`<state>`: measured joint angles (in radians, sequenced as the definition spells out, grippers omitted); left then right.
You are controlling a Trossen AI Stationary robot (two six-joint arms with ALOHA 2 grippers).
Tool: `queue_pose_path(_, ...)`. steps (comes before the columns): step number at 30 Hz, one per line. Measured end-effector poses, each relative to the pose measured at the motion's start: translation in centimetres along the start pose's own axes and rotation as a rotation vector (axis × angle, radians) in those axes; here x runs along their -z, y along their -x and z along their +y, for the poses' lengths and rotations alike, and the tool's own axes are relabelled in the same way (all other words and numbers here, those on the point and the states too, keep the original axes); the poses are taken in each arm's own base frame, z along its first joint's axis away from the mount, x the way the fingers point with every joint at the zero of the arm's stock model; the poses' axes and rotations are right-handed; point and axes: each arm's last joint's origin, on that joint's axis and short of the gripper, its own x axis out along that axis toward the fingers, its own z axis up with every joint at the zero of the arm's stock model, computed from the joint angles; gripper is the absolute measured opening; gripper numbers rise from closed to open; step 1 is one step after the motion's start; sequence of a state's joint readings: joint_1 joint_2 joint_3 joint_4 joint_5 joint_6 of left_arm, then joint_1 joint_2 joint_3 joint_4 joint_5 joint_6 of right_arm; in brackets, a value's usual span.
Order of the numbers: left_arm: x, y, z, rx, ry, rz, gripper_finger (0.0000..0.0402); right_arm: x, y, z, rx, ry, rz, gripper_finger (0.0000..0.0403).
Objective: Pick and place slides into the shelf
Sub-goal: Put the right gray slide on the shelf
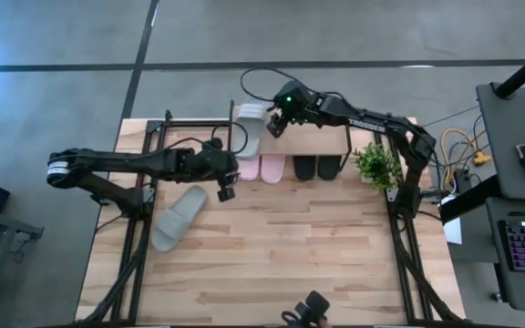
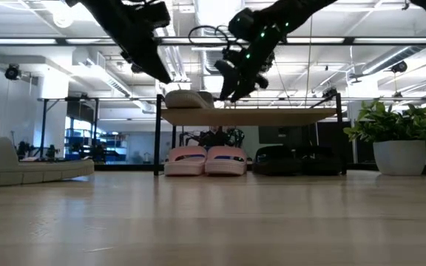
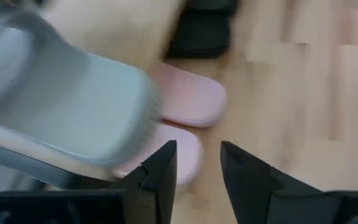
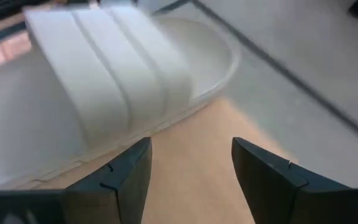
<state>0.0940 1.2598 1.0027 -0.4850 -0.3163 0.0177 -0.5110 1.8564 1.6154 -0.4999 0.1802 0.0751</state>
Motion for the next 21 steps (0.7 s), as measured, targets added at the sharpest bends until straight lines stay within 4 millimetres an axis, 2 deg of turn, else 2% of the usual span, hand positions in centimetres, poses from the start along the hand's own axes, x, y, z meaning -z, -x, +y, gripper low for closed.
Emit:
queue_pose_path(4,1.3,2.0,-0.7,0.163,0.055,0.119,0.0109,0.4,1.8,-0.4,0.010,0.045,0.074,0.0214)
queue_pose_path(9,3.9,5.3,-1.4,0.384,0.161,0.444,0.0109,1.3,4.4,-0.1,-0.011,0.134,0.180,0.0214)
queue_pose_path(11,5.0,6.6,-1.5,0.434,0.268,0.600,0.0109,1.6,5.2,0.3,-0.022,0.165,0.211,0.0215)
queue_pose_path(15,6.6,7.6,-1.0,0.247,0.648,0.835,0.0109,2.1,6.7,1.5,-0.076,0.117,0.253,0.0215)
queue_pose_path(19,6.9,8.7,-1.1,0.094,0.860,0.782,0.0109,2.4,7.9,3.4,-0.247,0.057,0.286,0.0215)
queue_pose_path(21,6.9,9.4,-1.4,0.053,0.935,0.729,0.0109,2.7,8.7,4.5,-0.278,0.065,0.295,0.0215)
